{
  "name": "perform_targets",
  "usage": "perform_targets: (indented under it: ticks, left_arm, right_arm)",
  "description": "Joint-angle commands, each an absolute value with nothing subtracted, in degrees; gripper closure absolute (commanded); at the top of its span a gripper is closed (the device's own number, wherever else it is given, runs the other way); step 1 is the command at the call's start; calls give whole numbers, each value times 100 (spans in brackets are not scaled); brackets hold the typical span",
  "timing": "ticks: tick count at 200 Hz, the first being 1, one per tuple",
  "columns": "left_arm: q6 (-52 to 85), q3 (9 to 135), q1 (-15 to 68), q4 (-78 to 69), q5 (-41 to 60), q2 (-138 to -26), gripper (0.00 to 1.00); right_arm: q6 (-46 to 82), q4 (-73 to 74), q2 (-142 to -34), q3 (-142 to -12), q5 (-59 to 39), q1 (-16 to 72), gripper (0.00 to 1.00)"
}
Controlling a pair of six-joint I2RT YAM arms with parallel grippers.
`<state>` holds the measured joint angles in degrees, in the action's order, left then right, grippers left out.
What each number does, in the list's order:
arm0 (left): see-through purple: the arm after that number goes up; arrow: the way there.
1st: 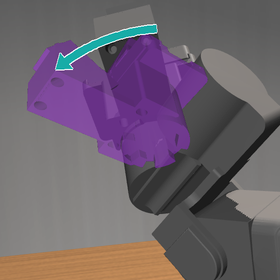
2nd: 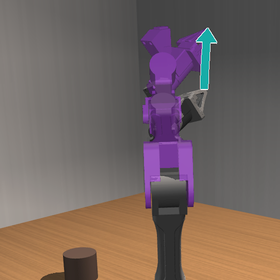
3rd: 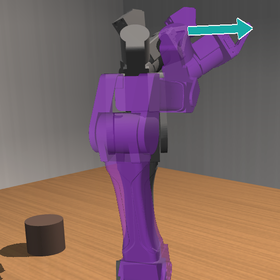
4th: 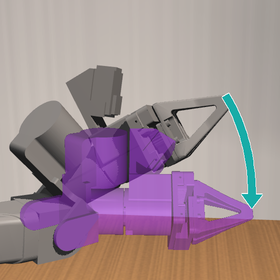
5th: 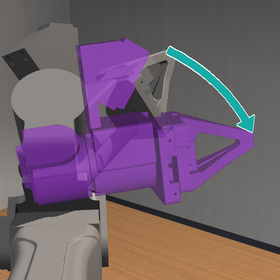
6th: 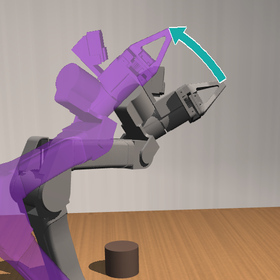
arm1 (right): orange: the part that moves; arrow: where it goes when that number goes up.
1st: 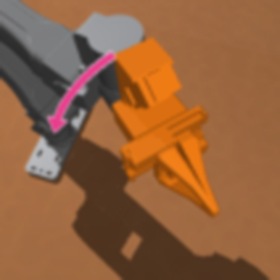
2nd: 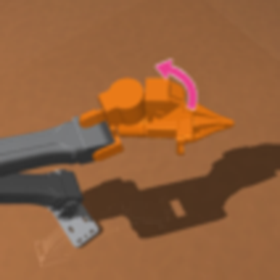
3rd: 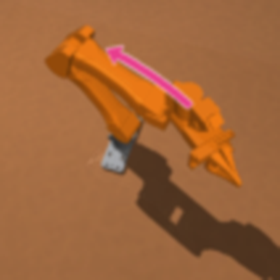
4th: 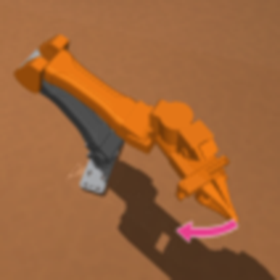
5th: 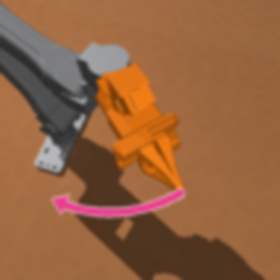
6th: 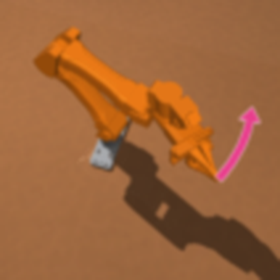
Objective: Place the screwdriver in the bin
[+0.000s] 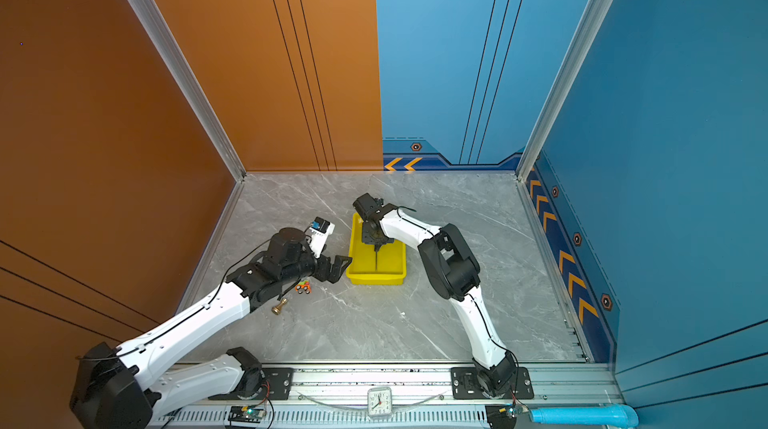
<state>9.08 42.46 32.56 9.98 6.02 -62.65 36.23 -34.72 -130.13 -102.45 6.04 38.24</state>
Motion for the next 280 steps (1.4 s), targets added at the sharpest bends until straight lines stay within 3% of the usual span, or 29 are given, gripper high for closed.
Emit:
perform_targets:
  ticks: [1,42,183,234,280]
  left_arm:
    - [984,4152,3201,1009,512,-6141,2]
    - [976,4187,3193,1028,507,-6111,2]
    - [940,4190,3164,1334,415,-5930,2]
    - [810,4153,3028,1566,-133,-5792,2]
    - [920,4005,2916,1574,-1166,-5735,2]
  right_arm:
    - [3762,-3533,-13170,-10071,699,3850,80]
    - [3775,-3531,-13123,-10055,745,3850,69]
    - [3652,-3542,-12515,-10099,989,3937,51]
    - [3297,-3891,-11924,-10019,1316,4179,38]
    - [3061,-3929,-10592,-9232,1792,4247,24]
